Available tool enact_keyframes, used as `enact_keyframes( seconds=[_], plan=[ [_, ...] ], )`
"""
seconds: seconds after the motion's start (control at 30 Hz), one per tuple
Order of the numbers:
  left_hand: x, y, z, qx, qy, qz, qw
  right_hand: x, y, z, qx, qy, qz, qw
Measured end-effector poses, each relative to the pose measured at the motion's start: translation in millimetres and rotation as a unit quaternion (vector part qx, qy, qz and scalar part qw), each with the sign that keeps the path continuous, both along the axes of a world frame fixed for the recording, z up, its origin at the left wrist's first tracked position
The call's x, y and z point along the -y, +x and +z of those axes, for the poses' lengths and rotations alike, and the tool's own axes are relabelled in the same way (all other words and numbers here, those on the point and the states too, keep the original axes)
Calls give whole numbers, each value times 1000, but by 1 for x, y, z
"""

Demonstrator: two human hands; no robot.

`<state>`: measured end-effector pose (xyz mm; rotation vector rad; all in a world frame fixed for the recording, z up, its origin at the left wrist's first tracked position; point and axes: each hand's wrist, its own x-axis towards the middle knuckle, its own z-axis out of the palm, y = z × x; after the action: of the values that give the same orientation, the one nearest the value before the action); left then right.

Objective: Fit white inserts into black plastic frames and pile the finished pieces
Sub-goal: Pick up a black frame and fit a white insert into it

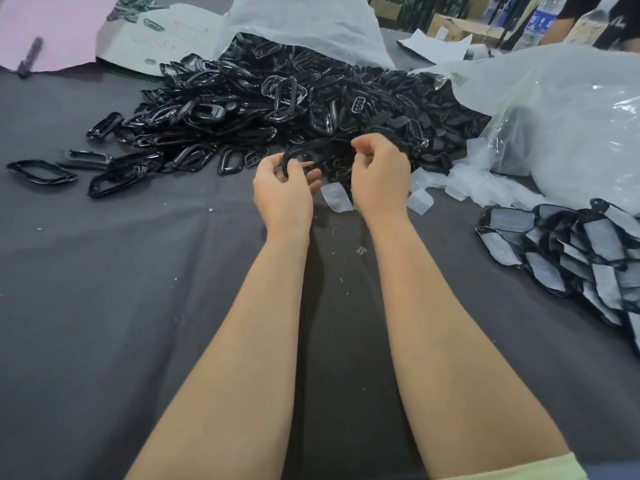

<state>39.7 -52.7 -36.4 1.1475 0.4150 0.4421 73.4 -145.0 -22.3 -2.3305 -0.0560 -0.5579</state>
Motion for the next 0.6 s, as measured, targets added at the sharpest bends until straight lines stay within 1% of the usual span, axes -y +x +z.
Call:
enact_keyframes(
  seconds=[0.1,0.17,0.27,0.37,0.43,0.5,0.53,0.57,0.6],
  plan=[
    [0,1,0,-2,-22,17,1000,0,-1,-7,-89,-109,9,990],
    [0,1,0,-11,-25,19,999,-3,0,-10,-111,-136,13,984],
    [0,2,0,-19,-21,16,999,-5,1,-13,-106,-138,1,985],
    [0,2,0,-17,-25,13,999,-2,3,-14,-85,-106,-22,991],
    [0,2,1,-17,-24,10,1000,-1,1,-12,-48,-69,-20,996],
    [0,2,0,-11,-14,7,1000,-1,-2,-5,4,18,-11,1000],
    [1,2,0,-7,-6,4,1000,0,-4,-1,16,90,-2,996],
    [1,2,0,-2,6,0,1000,1,-6,3,11,175,11,984],
    [2,2,-1,1,19,-5,1000,4,-9,7,-11,265,25,964]
  ],
)
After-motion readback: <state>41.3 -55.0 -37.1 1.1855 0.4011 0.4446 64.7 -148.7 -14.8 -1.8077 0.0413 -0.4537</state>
